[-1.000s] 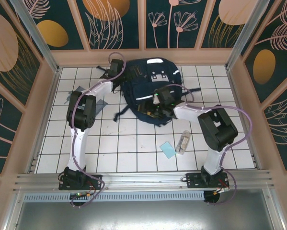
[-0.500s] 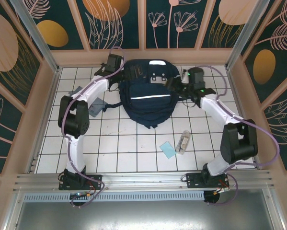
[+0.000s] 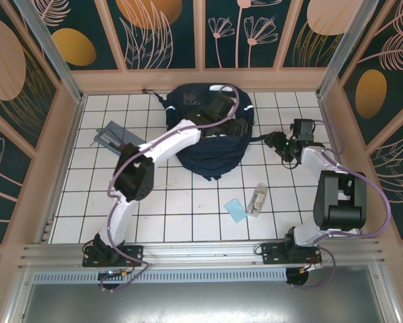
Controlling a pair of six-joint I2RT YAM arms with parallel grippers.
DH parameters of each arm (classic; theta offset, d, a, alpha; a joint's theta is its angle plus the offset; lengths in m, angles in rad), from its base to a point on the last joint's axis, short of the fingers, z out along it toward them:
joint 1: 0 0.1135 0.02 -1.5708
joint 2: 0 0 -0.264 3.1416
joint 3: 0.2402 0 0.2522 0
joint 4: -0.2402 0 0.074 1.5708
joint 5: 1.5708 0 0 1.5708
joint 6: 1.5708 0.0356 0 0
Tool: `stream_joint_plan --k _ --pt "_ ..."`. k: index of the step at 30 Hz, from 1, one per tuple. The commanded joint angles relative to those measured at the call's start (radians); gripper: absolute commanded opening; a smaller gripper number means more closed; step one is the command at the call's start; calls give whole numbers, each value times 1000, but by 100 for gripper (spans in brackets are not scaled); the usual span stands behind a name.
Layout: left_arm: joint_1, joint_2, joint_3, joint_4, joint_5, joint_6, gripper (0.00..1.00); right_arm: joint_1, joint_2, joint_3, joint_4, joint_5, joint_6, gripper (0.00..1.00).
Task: Pack the student bag
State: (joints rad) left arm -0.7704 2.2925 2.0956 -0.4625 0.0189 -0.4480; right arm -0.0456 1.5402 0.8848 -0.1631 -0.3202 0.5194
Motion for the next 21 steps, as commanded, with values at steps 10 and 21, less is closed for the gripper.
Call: stream_joint_plan --k 10,21 --pt "-49 299 265 -269 -170 26 73 -26 -34 -39 38 -62 -15 62" --pt "-50 111 -147 -163 -380 104 0 -20 -26 -34 93 -133 27 59"
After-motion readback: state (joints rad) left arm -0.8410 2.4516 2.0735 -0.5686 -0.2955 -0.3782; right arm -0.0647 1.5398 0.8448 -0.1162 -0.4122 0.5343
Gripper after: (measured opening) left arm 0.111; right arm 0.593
